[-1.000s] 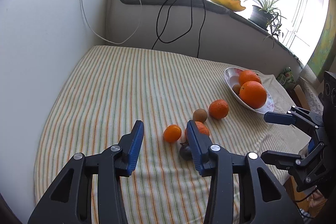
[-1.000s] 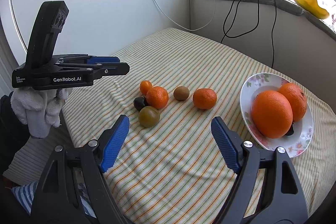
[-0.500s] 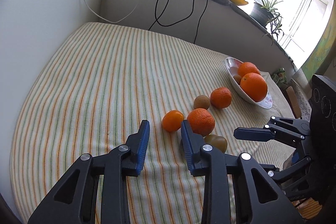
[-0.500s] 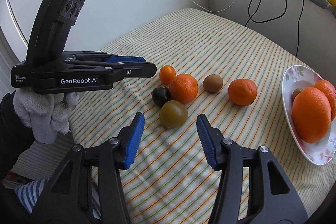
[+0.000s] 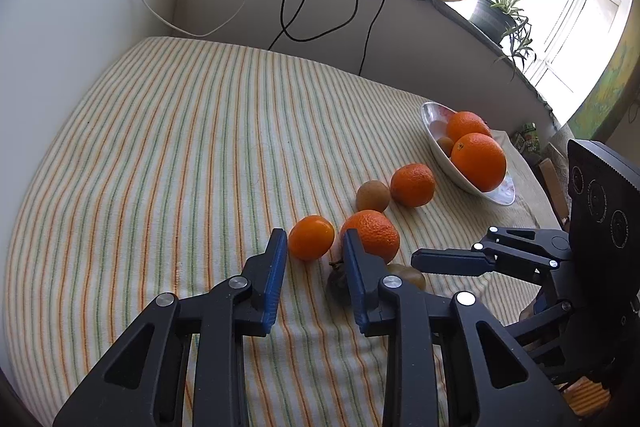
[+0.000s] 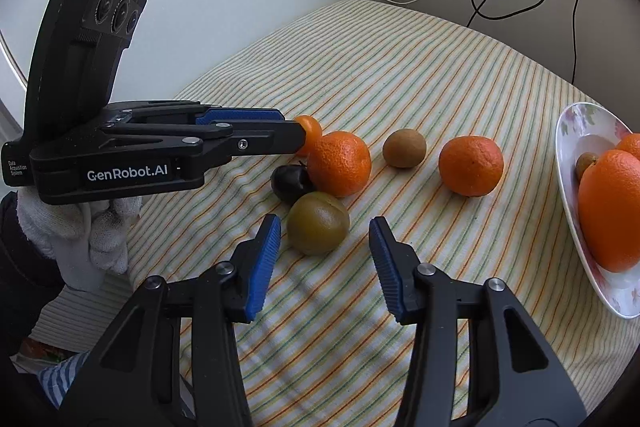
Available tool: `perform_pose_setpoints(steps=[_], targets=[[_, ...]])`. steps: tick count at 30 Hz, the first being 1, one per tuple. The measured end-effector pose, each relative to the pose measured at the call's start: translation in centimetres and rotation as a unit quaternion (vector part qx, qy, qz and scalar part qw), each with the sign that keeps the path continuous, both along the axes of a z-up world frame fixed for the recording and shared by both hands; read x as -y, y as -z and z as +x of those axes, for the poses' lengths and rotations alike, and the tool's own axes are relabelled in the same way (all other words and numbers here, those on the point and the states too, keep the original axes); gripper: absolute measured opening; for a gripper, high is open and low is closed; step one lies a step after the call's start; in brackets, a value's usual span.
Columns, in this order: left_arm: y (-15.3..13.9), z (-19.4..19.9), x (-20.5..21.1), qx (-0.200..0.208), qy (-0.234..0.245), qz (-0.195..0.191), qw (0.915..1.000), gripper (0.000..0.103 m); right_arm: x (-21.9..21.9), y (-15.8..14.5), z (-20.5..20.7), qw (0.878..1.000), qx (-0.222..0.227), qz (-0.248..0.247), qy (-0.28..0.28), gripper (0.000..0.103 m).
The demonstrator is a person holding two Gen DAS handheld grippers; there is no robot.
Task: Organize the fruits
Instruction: 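Close the right tool on the olive-green fruit while the left tool grasps a small tangerine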
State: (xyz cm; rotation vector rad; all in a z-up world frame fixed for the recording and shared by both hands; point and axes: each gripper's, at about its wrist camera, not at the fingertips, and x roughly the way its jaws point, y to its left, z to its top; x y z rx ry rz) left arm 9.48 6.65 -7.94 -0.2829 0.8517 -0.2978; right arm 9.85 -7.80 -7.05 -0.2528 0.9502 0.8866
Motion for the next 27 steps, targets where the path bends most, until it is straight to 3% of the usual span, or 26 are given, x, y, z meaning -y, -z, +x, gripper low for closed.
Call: perform_pose_setpoints(steps=[3, 6, 27], targets=[[0.0, 0.1, 0.0, -0.001, 0.001, -0.001, 1.0000, 0.027, 0.3, 0.1, 0.1, 1.000, -0.003, 0.003, -0.001, 0.047], [0.1, 0.2, 0.1, -0.003, 0.003, 0.001, 1.0000, 0.026, 0.0, 0.3, 0.1, 1.000, -0.008, 0.003, -0.006, 0.039], [0.6, 0.4, 0.1, -0.006, -0.004, 0.001, 1.0000, 0.022, -0.7, 0.6, 0.1, 1.000, -0.009, -0.004, -0.005, 0.032]])
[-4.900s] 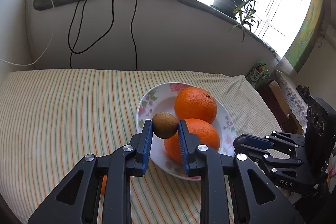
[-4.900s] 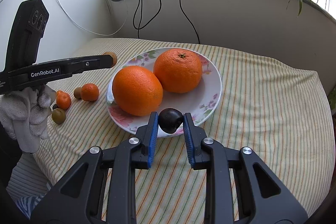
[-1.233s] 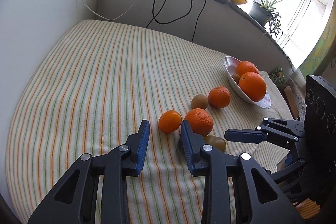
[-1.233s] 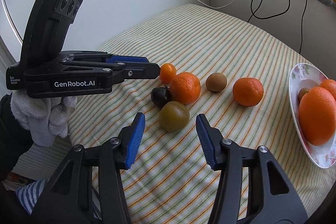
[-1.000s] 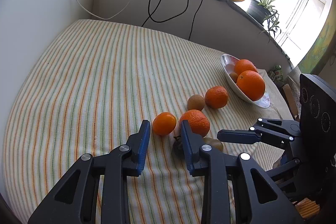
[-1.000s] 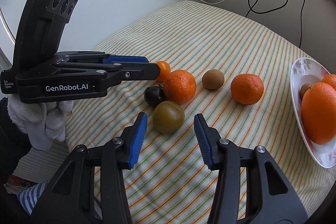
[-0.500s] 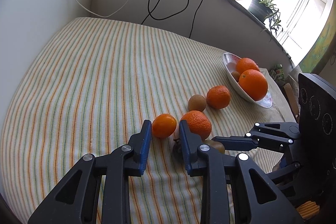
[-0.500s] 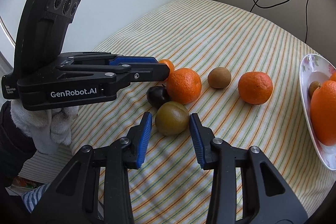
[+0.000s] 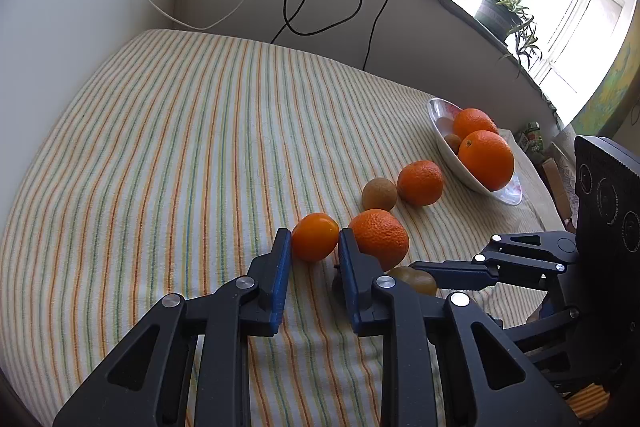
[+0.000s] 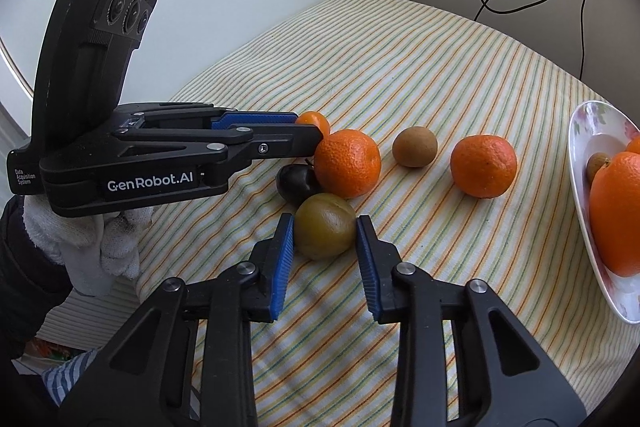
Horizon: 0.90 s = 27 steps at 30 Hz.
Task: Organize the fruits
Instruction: 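Close the right tool on the olive-green fruit while the left tool grasps a small tangerine, then carry both fruits onto the plate and open both tools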
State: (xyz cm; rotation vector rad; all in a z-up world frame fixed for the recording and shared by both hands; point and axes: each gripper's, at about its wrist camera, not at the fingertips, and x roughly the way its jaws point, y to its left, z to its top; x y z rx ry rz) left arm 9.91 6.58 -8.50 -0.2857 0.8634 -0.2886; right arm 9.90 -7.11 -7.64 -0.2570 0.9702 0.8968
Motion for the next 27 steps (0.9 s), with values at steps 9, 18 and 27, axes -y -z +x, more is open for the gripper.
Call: perform_pose_setpoints(steps=[9, 18, 27], targets=[[-0.7, -0.3, 0.0, 0.008, -0.006, 0.000, 0.9999, 0.022, 1.1, -0.5, -0.4, 1.000, 0.001, 0.011, 0.004, 0.031], [-2.2, 0.0, 1.0, 0.022, -0.001, 0.002, 0.9998, 0.022, 3.4, -2.1, -1.1, 0.999, 0.010, 0.029, 0.015, 0.031], [-3.7, 1.3, 4.4, 0.040, 0.024, -0.003, 0.9989, 0.022, 8.5, -4.2, -1.1, 0.997, 0.032, 0.041, 0.052, 0.031]])
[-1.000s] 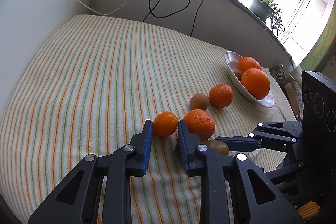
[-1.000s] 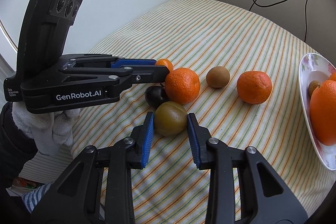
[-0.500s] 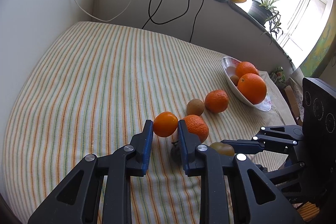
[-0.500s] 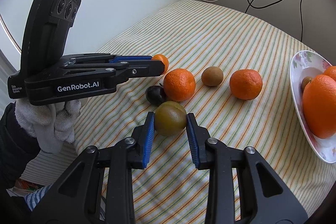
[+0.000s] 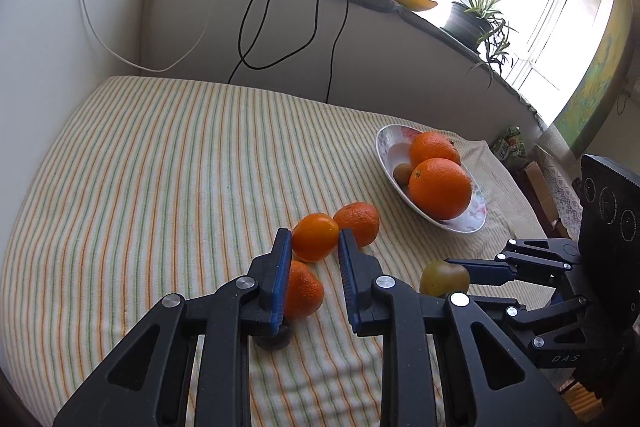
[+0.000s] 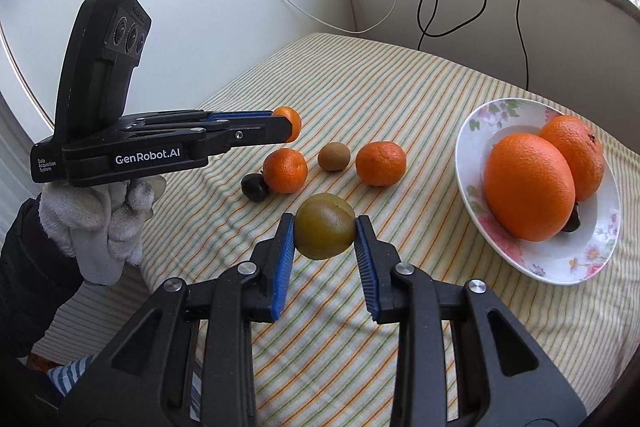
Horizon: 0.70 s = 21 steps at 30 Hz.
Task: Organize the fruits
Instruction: 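Carry both fruits onto the plate and open both tools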
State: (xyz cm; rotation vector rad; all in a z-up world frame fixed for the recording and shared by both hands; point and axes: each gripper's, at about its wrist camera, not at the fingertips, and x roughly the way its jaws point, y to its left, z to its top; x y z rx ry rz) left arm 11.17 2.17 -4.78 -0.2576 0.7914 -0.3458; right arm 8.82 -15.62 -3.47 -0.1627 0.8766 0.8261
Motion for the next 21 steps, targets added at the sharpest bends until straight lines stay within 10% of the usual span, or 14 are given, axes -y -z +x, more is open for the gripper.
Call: perform_pose_setpoints(steps=[21], targets=[[-1.8, 4.2, 7.2, 0.018, 0.052, -0.008, 0.9985, 0.022, 10.5, -1.9, 3.0, 0.995, 0.027, -0.003, 0.096, 0.031]])
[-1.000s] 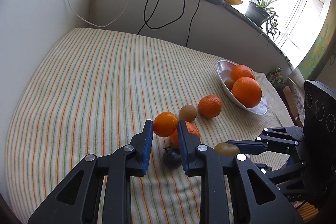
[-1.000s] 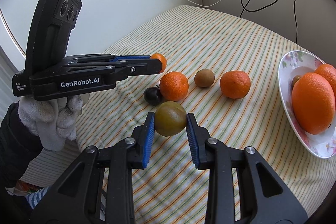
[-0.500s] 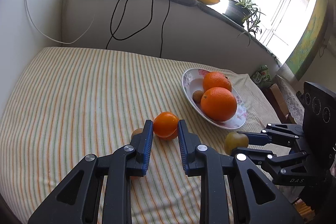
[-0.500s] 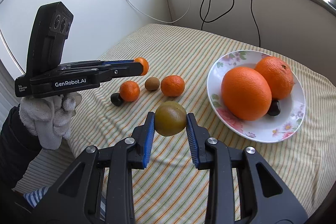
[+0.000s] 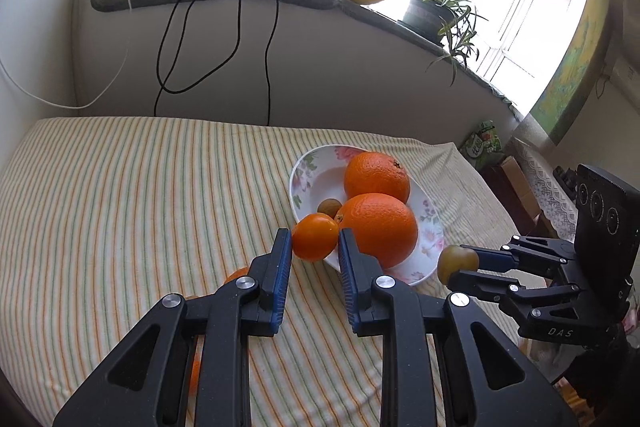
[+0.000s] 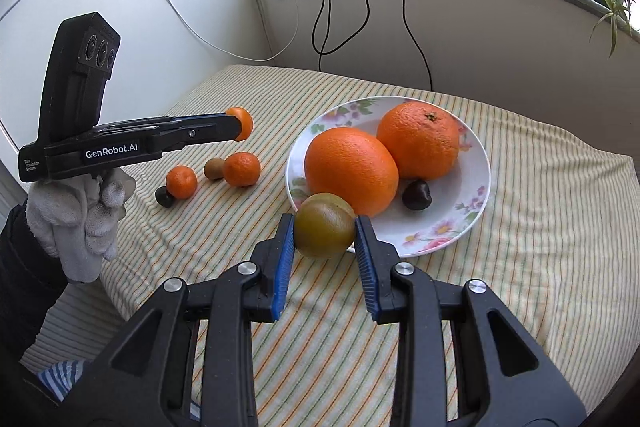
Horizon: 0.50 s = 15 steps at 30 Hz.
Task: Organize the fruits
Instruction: 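Carry both fruits onto the plate and open both tools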
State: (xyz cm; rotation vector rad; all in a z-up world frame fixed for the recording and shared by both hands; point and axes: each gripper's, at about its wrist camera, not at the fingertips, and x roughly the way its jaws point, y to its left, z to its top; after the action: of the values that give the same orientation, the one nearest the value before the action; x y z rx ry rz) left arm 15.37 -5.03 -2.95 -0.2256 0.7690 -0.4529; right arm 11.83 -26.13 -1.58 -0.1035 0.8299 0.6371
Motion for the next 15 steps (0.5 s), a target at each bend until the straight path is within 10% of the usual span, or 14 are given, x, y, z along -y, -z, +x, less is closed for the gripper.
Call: perform_pose_setpoints(steps=[15], targets=[[0.4, 3.8, 3.0, -0.009, 0.008, 0.011, 0.9999, 0.022, 2.8, 0.8, 2.3, 1.000, 0.004, -0.009, 0.028, 0.031]])
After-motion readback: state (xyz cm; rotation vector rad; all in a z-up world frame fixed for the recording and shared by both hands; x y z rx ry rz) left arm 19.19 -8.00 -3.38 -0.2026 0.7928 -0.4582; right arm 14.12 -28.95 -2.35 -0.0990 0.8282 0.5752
